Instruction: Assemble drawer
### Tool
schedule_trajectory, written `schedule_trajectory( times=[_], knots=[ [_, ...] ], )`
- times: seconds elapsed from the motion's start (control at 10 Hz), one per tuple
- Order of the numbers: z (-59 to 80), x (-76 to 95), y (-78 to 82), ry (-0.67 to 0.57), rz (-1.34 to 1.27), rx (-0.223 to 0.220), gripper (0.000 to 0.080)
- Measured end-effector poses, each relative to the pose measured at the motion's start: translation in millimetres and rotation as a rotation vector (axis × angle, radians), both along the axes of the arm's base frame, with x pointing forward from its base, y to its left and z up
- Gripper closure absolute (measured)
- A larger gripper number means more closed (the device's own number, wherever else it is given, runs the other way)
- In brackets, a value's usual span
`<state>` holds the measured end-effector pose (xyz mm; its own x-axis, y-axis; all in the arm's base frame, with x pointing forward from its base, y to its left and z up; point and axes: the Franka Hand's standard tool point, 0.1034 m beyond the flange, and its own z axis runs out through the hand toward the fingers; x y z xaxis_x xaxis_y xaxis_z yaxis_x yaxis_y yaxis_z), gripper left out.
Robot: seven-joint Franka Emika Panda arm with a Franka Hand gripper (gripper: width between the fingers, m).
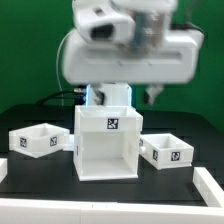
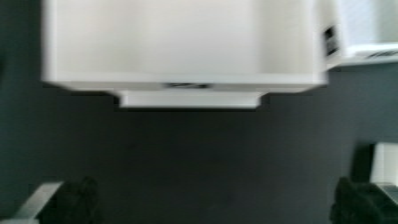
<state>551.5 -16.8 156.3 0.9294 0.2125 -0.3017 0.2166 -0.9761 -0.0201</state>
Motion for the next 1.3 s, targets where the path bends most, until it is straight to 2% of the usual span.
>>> schedule_trajectory(
  times=[0.1,0.2,0.3,0.4,0.5,0.6,0.7,0.8,1.0,1.1,1.3],
  knots=[
    [13.2,-11.4,-25.1,-0.084,-0.006,0.005,0.0151],
    [17.6,-18.0,-46.6,-0.143,-0.037,0.015,0.0151],
    [15.2,-11.2,-55.5,-0.220,-0.055,0.023,0.0151],
    [14.8,-11.9,-53.8,-0.272,-0.055,0.027,0.0151],
    [13.5,-16.8,-51.3,-0.245,-0.053,0.030,0.0151],
    [10.7,-14.5,-51.3,-0.253,-0.062,0.035,0.0151],
    [-9.1,-18.7,-51.8,-0.285,-0.101,0.069,0.0151],
    [-27.5,-34.2,-55.5,-0.256,-0.073,0.080,0.0151],
    [-48.4,-52.3,-62.8,-0.256,-0.084,0.081,0.0151],
    [-55.7,-59.8,-61.2,-0.247,-0.085,0.080,0.0151],
    [-61.1,-60.2,-61.6,-0.256,-0.080,0.075,0.0151]
  ],
)
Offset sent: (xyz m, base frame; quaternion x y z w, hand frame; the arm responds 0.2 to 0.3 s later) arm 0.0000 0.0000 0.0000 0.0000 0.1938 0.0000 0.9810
